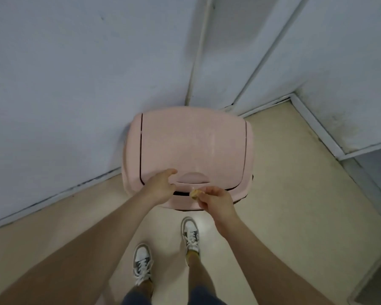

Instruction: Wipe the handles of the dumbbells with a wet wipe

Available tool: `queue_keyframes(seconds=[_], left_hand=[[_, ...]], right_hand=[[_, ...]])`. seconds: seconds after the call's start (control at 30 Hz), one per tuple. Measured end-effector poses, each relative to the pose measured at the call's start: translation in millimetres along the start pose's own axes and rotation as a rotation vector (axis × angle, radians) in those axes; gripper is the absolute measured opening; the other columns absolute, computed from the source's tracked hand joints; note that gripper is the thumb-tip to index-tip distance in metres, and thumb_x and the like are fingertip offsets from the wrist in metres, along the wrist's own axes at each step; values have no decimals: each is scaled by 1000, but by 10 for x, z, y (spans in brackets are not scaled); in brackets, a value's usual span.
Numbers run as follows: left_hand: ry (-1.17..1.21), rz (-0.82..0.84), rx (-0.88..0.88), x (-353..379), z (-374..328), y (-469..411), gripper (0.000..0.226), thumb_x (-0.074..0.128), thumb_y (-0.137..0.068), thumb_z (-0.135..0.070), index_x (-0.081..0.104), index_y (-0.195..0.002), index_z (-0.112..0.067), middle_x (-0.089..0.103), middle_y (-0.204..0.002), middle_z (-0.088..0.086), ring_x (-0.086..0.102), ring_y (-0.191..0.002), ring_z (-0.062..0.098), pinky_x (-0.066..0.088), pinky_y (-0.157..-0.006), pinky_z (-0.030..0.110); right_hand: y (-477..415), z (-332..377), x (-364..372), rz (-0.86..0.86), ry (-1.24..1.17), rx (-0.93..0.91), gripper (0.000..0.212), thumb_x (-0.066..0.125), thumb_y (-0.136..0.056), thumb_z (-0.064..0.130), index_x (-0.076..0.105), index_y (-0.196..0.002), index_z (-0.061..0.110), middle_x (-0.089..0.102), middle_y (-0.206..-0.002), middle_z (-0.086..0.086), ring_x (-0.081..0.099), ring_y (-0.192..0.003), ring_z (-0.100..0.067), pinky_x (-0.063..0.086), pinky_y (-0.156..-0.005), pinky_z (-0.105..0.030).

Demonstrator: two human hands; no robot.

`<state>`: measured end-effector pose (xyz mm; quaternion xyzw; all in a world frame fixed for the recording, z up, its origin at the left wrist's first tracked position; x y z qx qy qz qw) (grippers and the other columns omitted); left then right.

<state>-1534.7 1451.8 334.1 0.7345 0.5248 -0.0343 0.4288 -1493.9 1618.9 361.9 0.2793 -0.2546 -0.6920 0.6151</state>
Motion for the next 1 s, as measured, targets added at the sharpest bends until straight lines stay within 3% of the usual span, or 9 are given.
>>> queue_keyframes(seconds=[0.07, 0.23, 0.33, 0.43, 0.67, 0.73, 0.83, 0.9, 1.0], left_hand=[[36, 21, -27, 107, 47, -254, 56, 52, -92, -9, 38, -144, -19, 37, -150, 5, 41, -132, 22, 33, -104, 25], [162, -7, -118, 177, 139, -620, 66, 55, -89, -6, 30, -148, -20, 30, -153, -1, 34, -137, 17, 28, -111, 24], [242, -65, -175, 110, 139, -753, 66, 55, -91, -8, 30, -148, -26, 49, -132, 2, 53, -113, 18, 37, -88, 16], [310, -109, -211, 54, 114, -812, 67, 56, -90, -7, 31, -148, -28, 50, -114, -1, 54, -82, 7, 41, -68, 11], [139, -209, -101, -34, -147, -645, 71, 56, -85, -4, 31, -148, -25, 35, -150, 5, 45, -129, 29, 36, -108, 34], [-129, -170, -32, 6, -235, -593, 72, 55, -84, -9, 30, -148, -28, 28, -154, 5, 27, -139, 29, 30, -111, 40], [-418, -46, -64, 117, -270, -503, 72, 52, -84, -14, 25, -147, -35, 12, -158, 6, 13, -141, 29, 35, -106, 50], [-436, 2, -95, 135, -236, -451, 74, 53, -84, -12, 24, -148, -34, 8, -159, 7, 11, -142, 29, 33, -107, 49], [-284, -33, -137, 146, -187, -251, 70, 49, -85, -10, 26, -149, -27, 16, -158, 13, 14, -144, 29, 24, -114, 39]], right_hand=[[-332, -25, 50, 29, 76, 10, 17, 61, -80, -5, 71, -74, 7, 61, -59, 0, 47, -55, -12, 39, -56, -22], [-795, -198, 142, 201, 188, 112, 37, 48, -86, -9, 65, -108, 15, 60, -88, -8, 53, -68, -20, 46, -64, -35], [-1010, -184, -26, 178, 259, 79, 36, 49, -89, -4, 60, -117, 15, 59, -89, 5, 55, -73, -6, 50, -77, -33], [-1171, -22, -265, 43, 297, -45, 37, 49, -88, -6, 56, -122, 9, 55, -84, 3, 57, -73, -4, 45, -72, -19], [-1224, 632, -286, 87, 789, -541, 56, 52, -78, -3, 50, -129, 20, 44, -136, -2, 49, -112, -22, 43, -90, -29], [-1221, 659, -229, 157, 839, -530, 63, 54, -78, -2, 44, -136, 24, 37, -144, -3, 44, -124, -25, 39, -99, -31], [-1216, 559, -185, 302, 962, -460, 71, 57, -81, 1, 33, -143, 26, 21, -155, -3, 34, -136, -23, 24, -102, -16], [-1171, 533, -175, 376, 1023, -420, 70, 57, -84, 2, 30, -145, 24, 17, -156, -3, 29, -139, -21, 17, -99, -9], [-1055, 607, -197, 380, 1032, -393, 65, 55, -87, 6, 30, -145, 21, 32, -150, -4, 35, -136, -23, 26, -104, -20]])
Point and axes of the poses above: each hand's wrist, its own y-axis away from the middle knuckle, its own x-axis out of the palm, z = x × y, the point moved 6 cm from there along -y, towards the middle knuckle
